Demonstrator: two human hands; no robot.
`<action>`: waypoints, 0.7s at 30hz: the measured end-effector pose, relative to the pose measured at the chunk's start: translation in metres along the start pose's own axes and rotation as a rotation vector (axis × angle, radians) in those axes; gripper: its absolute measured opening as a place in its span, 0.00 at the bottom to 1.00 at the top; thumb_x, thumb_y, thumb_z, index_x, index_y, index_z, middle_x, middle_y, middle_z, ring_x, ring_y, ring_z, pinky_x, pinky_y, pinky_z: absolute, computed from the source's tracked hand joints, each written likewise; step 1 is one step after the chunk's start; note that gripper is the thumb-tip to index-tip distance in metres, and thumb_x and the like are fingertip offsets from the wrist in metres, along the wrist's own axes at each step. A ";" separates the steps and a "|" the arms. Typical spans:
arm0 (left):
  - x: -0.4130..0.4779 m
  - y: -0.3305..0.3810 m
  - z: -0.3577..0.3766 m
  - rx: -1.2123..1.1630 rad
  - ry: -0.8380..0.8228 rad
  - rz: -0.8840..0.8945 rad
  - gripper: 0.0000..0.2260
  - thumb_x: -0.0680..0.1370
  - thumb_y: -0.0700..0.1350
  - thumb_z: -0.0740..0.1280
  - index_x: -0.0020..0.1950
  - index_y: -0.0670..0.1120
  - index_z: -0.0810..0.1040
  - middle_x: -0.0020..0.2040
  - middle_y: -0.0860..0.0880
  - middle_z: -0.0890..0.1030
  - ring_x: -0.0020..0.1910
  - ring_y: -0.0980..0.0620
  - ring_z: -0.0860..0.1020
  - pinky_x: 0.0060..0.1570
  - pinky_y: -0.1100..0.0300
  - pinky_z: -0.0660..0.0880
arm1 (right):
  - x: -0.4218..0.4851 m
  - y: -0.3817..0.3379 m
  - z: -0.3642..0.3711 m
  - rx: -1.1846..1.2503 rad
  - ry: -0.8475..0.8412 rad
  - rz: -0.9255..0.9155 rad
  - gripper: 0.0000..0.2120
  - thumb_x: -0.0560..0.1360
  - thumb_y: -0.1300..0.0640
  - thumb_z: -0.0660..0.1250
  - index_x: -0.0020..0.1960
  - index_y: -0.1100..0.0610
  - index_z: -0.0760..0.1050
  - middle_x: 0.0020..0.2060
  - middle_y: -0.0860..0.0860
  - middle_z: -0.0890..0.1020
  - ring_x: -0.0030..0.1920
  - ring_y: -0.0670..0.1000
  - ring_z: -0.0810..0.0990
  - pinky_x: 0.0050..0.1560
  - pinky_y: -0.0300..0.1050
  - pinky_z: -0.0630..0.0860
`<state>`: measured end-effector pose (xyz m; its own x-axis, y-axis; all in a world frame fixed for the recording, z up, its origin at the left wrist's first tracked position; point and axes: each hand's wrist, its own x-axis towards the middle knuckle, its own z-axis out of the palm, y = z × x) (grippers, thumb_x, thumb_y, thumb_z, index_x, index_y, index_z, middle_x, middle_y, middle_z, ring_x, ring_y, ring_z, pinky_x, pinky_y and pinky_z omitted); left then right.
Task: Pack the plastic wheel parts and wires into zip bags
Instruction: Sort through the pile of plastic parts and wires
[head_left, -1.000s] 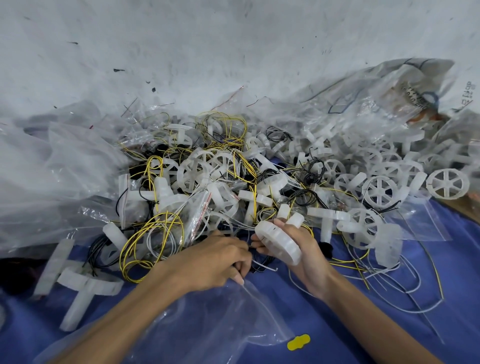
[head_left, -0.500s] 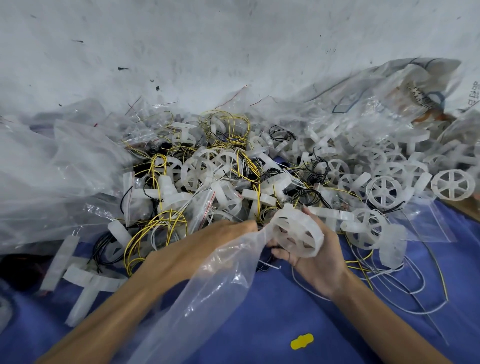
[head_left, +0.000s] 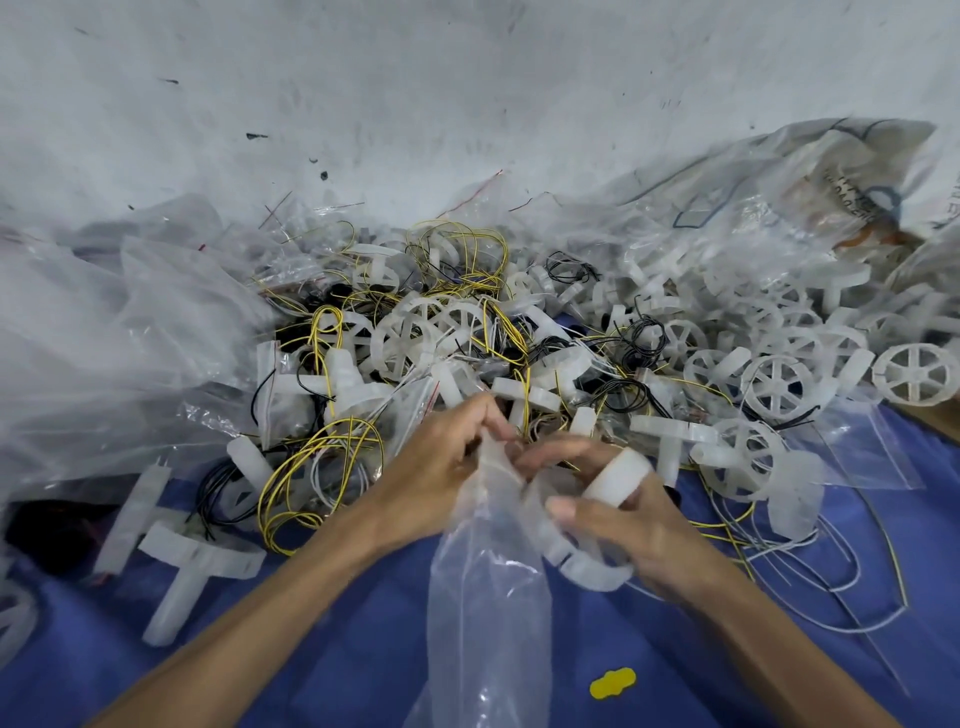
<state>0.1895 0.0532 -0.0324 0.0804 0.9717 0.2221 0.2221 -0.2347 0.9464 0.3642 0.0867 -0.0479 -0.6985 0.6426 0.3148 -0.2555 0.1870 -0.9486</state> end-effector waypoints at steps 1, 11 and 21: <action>0.001 -0.003 0.000 0.054 0.005 0.040 0.08 0.72 0.49 0.68 0.41 0.46 0.73 0.34 0.52 0.78 0.34 0.56 0.76 0.37 0.62 0.71 | 0.001 -0.001 0.004 -0.113 0.030 -0.002 0.08 0.66 0.62 0.70 0.45 0.57 0.81 0.49 0.50 0.81 0.52 0.51 0.79 0.52 0.43 0.73; -0.010 -0.015 0.009 -0.226 -0.193 -0.104 0.07 0.73 0.44 0.66 0.51 0.49 0.74 0.41 0.63 0.82 0.42 0.69 0.79 0.42 0.73 0.73 | 0.010 0.008 0.006 0.275 0.508 -0.015 0.04 0.71 0.60 0.65 0.45 0.56 0.78 0.37 0.51 0.81 0.37 0.47 0.79 0.36 0.40 0.75; 0.007 -0.014 0.010 -0.384 -0.227 0.048 0.17 0.76 0.43 0.59 0.64 0.47 0.75 0.63 0.55 0.77 0.65 0.54 0.73 0.66 0.55 0.69 | 0.012 -0.001 0.002 0.128 0.694 -0.037 0.08 0.77 0.67 0.58 0.46 0.60 0.75 0.32 0.44 0.81 0.33 0.39 0.79 0.31 0.30 0.73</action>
<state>0.1968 0.0632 -0.0469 0.3028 0.9194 0.2509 -0.1608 -0.2102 0.9643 0.3547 0.0934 -0.0434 -0.1115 0.9707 0.2126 -0.3772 0.1566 -0.9128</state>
